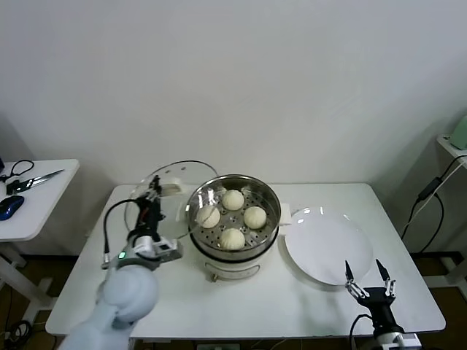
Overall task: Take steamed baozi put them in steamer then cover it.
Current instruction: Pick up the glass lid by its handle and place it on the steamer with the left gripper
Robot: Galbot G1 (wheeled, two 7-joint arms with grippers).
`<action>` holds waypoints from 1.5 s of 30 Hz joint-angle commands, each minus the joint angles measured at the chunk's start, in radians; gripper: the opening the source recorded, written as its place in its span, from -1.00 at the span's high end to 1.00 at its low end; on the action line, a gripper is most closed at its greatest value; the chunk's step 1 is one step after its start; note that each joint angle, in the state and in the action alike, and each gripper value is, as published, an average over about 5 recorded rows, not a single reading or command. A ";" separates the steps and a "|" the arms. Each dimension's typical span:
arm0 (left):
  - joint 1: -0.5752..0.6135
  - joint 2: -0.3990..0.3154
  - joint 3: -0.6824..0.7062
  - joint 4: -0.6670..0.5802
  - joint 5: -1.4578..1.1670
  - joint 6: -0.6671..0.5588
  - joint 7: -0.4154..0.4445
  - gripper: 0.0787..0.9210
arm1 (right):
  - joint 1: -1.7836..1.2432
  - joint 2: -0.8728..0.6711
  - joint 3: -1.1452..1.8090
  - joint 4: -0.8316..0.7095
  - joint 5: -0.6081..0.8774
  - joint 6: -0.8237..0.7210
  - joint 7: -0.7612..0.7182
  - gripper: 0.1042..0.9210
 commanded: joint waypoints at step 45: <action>-0.067 -0.491 0.217 0.354 0.643 0.044 0.095 0.83 | 0.015 0.054 -0.021 -0.022 -0.031 0.077 -0.005 -0.76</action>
